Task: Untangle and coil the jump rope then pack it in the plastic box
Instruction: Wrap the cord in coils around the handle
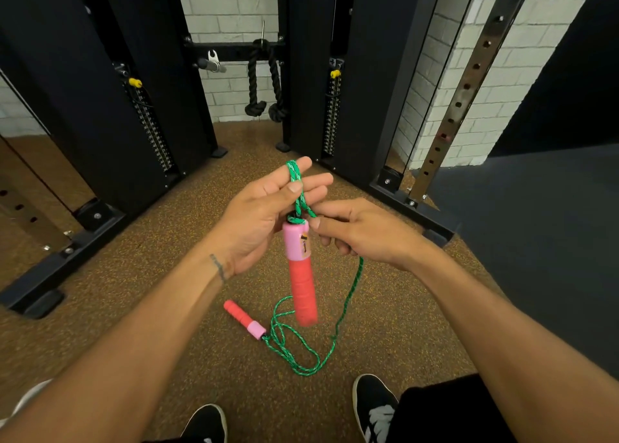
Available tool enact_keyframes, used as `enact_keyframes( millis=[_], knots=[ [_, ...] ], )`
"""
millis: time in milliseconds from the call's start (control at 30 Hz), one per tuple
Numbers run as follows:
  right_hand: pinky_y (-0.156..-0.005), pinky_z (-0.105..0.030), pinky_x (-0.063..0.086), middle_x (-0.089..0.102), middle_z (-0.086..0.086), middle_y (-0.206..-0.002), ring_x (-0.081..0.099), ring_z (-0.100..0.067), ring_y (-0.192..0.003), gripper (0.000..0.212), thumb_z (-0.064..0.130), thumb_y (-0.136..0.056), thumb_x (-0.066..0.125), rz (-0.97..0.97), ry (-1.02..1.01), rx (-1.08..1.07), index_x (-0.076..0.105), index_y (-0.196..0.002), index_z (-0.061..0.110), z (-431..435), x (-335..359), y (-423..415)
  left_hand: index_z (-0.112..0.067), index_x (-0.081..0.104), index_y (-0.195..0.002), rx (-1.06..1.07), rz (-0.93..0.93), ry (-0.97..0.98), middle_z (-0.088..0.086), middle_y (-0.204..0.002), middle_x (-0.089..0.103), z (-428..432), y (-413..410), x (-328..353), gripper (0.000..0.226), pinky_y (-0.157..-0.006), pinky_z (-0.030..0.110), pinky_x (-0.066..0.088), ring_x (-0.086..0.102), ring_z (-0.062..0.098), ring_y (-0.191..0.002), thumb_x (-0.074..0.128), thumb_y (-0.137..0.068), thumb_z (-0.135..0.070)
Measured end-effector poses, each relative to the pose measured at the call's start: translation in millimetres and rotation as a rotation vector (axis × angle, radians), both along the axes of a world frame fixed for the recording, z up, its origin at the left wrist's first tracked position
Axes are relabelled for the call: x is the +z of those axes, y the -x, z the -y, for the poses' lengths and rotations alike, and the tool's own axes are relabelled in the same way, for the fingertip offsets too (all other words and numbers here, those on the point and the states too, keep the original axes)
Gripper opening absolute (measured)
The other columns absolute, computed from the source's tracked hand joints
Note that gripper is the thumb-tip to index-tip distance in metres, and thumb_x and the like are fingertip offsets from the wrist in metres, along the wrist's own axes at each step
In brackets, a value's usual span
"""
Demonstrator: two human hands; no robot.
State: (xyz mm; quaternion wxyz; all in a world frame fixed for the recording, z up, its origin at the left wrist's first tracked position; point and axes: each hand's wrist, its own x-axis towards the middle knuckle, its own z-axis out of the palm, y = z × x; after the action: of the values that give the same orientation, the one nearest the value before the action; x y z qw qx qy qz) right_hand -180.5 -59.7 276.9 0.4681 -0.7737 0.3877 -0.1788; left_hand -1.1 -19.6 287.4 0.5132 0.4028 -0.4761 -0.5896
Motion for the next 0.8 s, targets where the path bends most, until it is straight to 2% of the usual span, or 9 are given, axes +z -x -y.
enact_keyframes(
  millis=[100, 200, 300, 367, 467, 533, 633, 733, 800],
  knots=[
    [-0.049, -0.017, 0.040, 0.058, 0.005, -0.066, 0.048, -0.003, -0.052, 0.024, 0.031, -0.098, 0.058, 0.012, 0.019, 0.015, 0.072, -0.118, 0.027, -2.5, 1.4, -1.0, -0.013, 0.042, -0.145, 0.070, -0.038, -0.014, 0.003, -0.124, 0.070, 3.7, -1.3, -1.1, 0.043, -0.092, 0.025, 0.053, 0.066, 0.010, -0.115, 0.041, -0.103, -0.008],
    [-0.051, -0.023, 0.042, 0.059, 0.006, -0.062, 0.052, -0.007, -0.053, 0.021, 0.038, -0.093, 0.065, 0.040, 0.035, -0.016, 0.077, -0.100, 0.023, -4.9, 4.2, -0.7, -0.008, 0.040, -0.146, 0.103, -0.010, -0.026, 0.004, -0.123, 0.070, 5.4, -2.6, -3.7, 0.043, -0.088, 0.024, 0.056, 0.067, 0.010, -0.113, 0.042, -0.103, -0.008],
    [-0.053, -0.027, 0.043, 0.063, 0.001, -0.066, 0.055, -0.016, -0.056, 0.026, 0.039, -0.088, 0.071, 0.070, 0.092, -0.007, 0.073, -0.081, 0.014, -6.9, 5.9, -0.9, -0.012, 0.042, -0.143, 0.089, 0.164, 0.000, -0.001, -0.119, 0.071, 5.0, -3.9, -5.7, 0.039, -0.087, 0.022, 0.055, 0.067, 0.008, -0.111, 0.041, -0.104, -0.009],
    [-0.054, -0.029, 0.039, 0.066, 0.003, -0.073, 0.056, -0.023, -0.059, 0.025, 0.035, -0.088, 0.073, 0.117, 0.124, 0.030, 0.070, -0.079, 0.012, -6.8, 7.6, -0.5, -0.015, 0.050, -0.137, 0.027, 0.351, 0.032, -0.004, -0.116, 0.071, 3.8, -4.8, -4.9, 0.034, -0.085, 0.019, 0.053, 0.068, 0.008, -0.108, 0.042, -0.104, -0.011],
    [-0.060, -0.020, 0.042, 0.061, -0.002, -0.072, 0.053, -0.005, -0.060, 0.021, 0.021, -0.093, 0.067, 0.269, 0.127, 0.025, 0.066, -0.087, 0.001, -2.9, 12.7, 1.6, -0.014, 0.063, -0.121, -0.146, 0.497, 0.009, 0.005, -0.103, 0.076, -2.5, -2.2, -0.6, 0.029, -0.084, 0.022, 0.055, 0.071, 0.011, -0.094, 0.040, -0.104, -0.012],
    [-0.066, -0.017, 0.048, 0.063, 0.002, -0.075, 0.059, -0.002, -0.068, 0.015, 0.016, -0.095, 0.064, 0.373, 0.099, -0.021, 0.063, -0.091, 0.001, 1.3, 13.1, 3.1, -0.016, 0.065, -0.113, -0.206, 0.404, -0.075, 0.007, -0.091, 0.078, -7.8, 1.8, 3.4, 0.030, -0.081, 0.025, 0.055, 0.072, 0.012, -0.080, 0.036, -0.105, -0.014],
    [-0.057, -0.011, 0.041, 0.056, 0.008, -0.072, 0.051, 0.003, -0.059, 0.006, 0.016, -0.095, 0.063, 0.410, 0.119, -0.125, 0.061, -0.091, 0.012, 7.0, 9.6, 4.4, -0.009, 0.072, -0.110, -0.267, 0.196, -0.166, 0.017, -0.086, 0.076, -9.0, -0.6, 8.0, 0.037, -0.075, 0.031, 0.052, 0.070, 0.016, -0.068, 0.038, -0.101, -0.021],
    [-0.051, -0.020, 0.030, 0.049, 0.010, -0.066, 0.038, -0.004, -0.055, 0.011, 0.023, -0.098, 0.059, 0.400, 0.106, -0.192, 0.063, -0.089, 0.020, 10.2, 7.7, 6.5, -0.004, 0.070, -0.112, -0.348, 0.089, -0.177, 0.016, -0.078, 0.074, -11.4, -1.5, 10.2, 0.039, -0.063, 0.021, 0.054, 0.067, 0.013, -0.060, 0.044, -0.092, -0.026],
    [-0.051, -0.025, 0.028, 0.051, 0.002, -0.067, 0.037, -0.009, -0.055, 0.019, 0.029, -0.101, 0.053, 0.417, 0.002, -0.153, 0.068, -0.093, 0.019, 10.5, 5.7, 6.6, -0.006, 0.069, -0.113, -0.321, 0.052, -0.130, 0.012, -0.078, 0.075, -12.2, 1.3, 10.1, 0.038, -0.063, 0.019, 0.054, 0.067, 0.011, -0.061, 0.046, -0.091, -0.026]
  ],
)
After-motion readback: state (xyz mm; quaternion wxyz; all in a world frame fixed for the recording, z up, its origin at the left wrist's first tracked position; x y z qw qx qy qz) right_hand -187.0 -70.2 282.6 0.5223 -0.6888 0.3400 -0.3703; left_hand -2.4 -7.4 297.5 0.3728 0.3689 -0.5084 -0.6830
